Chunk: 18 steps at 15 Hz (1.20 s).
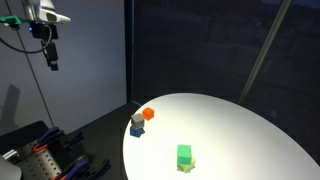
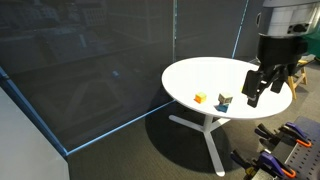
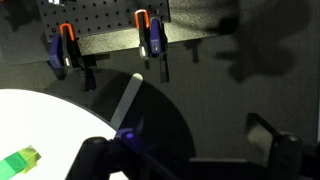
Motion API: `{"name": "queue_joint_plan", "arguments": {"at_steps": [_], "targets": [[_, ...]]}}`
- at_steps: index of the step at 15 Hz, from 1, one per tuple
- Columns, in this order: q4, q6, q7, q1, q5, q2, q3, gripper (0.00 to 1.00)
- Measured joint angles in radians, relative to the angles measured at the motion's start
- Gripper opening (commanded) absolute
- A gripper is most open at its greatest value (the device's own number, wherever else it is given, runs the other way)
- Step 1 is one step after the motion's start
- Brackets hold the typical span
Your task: Put the grey block on the table
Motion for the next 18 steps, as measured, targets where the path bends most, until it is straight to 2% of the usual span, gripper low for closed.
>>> {"name": "queue_joint_plan", "arguments": {"at_steps": [8,18], "targets": [[0.002,0.090,0.006,-0.027,0.000,-0.004,-0.070,1.00],[0.035,0.124,0.157,-0.164,-0.001,0.010,-0.119,1.00]]}}
